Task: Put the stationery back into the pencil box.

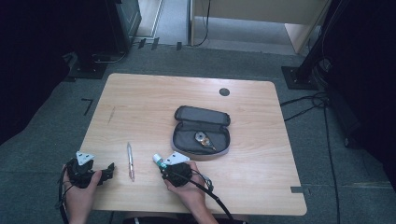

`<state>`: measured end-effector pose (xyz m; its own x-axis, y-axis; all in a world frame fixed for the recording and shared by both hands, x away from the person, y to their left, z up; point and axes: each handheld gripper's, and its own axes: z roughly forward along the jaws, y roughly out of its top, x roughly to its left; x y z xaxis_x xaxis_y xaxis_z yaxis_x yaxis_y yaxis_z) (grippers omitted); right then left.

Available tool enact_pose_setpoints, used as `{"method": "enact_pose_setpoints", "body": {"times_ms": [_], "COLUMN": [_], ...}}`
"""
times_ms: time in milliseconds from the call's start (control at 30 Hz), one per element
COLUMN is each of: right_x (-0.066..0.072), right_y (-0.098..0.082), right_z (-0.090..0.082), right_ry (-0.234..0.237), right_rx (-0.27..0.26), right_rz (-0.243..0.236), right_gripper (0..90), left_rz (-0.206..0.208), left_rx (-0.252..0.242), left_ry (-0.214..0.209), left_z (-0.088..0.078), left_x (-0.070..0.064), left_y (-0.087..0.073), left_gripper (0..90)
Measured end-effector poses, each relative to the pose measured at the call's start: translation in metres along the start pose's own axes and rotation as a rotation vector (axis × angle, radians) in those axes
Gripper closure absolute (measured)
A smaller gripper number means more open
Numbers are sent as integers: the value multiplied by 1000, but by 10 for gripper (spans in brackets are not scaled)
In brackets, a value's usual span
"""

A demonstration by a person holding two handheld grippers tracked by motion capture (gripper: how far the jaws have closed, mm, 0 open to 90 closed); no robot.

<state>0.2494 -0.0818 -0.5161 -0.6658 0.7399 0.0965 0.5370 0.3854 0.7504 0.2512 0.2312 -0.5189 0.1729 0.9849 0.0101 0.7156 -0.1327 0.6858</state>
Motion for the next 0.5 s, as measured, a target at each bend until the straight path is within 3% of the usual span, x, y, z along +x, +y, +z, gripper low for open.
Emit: {"method": "enact_pose_setpoints", "body": {"times_ms": [500], "right_x": [-15], "right_y": [10], "right_z": [-30], "right_ry": [1], "right_rx": [-60], "right_rz": [18], "right_gripper": [661], "left_rz": [0], "left_rx": [0], "left_ry": [0], "left_z": [0], "left_x": [0], "left_y": [0], "left_gripper": [0]}}
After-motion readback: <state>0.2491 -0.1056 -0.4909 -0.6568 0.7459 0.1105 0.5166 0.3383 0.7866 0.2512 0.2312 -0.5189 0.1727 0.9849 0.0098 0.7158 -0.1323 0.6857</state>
